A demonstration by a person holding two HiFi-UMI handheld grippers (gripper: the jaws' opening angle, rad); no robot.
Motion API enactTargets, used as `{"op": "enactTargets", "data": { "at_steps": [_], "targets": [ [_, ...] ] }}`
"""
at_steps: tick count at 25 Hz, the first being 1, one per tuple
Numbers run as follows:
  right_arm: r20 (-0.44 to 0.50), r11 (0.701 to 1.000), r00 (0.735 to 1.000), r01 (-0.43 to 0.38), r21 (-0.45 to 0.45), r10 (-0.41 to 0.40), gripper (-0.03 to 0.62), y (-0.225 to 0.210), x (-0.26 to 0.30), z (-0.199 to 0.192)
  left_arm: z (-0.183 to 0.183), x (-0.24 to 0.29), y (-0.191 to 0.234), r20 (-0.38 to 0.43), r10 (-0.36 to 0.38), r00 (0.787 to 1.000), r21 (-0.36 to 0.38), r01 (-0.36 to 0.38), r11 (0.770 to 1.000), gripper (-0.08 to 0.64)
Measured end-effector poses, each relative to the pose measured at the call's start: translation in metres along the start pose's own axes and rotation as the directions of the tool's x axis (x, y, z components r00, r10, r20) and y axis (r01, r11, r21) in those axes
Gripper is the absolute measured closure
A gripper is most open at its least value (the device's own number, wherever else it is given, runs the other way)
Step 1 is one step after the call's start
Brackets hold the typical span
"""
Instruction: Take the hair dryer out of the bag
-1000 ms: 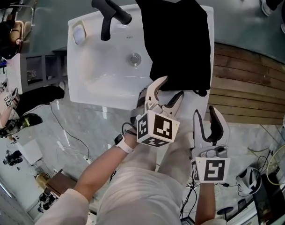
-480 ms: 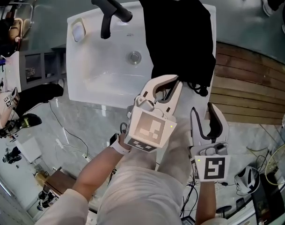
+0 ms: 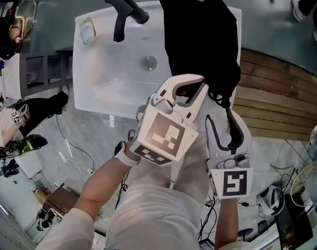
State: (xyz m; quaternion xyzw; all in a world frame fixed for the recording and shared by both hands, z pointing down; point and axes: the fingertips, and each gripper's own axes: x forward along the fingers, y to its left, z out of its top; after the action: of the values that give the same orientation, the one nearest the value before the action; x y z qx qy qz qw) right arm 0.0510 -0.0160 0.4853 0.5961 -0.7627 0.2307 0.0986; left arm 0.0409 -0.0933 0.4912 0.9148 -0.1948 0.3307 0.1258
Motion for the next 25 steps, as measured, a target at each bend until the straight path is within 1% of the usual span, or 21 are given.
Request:
{"op": "enactTargets", "data": {
  "at_steps": [5,8,11,14,19,21,23,25],
  "targets": [
    [0.004,1.0,1.0,-0.012,0.0,0.012,0.397,0.001,0.01,0.008,0.018,0.001,0.008,-0.005,-0.024,1.0,0.055,0.024,0.998,0.541],
    [-0.017,0.999,0.999,-0.041,-0.033,0.041,0.397,0.005,0.015,0.012,0.028,0.005,0.008,-0.013,-0.049,0.999,0.084,0.05,0.995,0.54],
    [-0.022,0.997,0.998,-0.065,-0.049,0.064,0.397,0.007,0.021,0.018,0.037,0.011,0.011,-0.021,-0.067,0.998,0.136,0.069,0.988,0.54],
    [-0.031,0.997,0.998,-0.055,-0.045,0.054,0.397,0.002,0.03,0.022,0.04,0.019,0.016,-0.053,-0.077,0.996,0.188,0.085,0.979,0.54],
    [-0.045,0.998,0.999,-0.027,-0.058,0.024,0.397,-0.008,0.046,0.025,0.042,0.029,0.026,-0.085,-0.081,0.993,0.208,0.097,0.973,0.54],
    [-0.066,0.996,0.998,-0.022,-0.087,0.016,0.397,-0.013,0.051,0.023,0.04,0.033,0.03,-0.104,-0.073,0.992,0.219,0.094,0.971,0.54],
    [-0.109,0.991,0.994,-0.039,-0.129,0.025,0.396,-0.013,0.056,0.019,0.041,0.036,0.032,-0.105,-0.079,0.991,0.209,0.1,0.973,0.54],
    [-0.159,0.986,0.986,-0.07,-0.153,0.045,0.392,-0.01,0.062,0.012,0.043,0.038,0.033,-0.094,-0.093,0.991,0.181,0.109,0.977,0.54]
  ]
}}
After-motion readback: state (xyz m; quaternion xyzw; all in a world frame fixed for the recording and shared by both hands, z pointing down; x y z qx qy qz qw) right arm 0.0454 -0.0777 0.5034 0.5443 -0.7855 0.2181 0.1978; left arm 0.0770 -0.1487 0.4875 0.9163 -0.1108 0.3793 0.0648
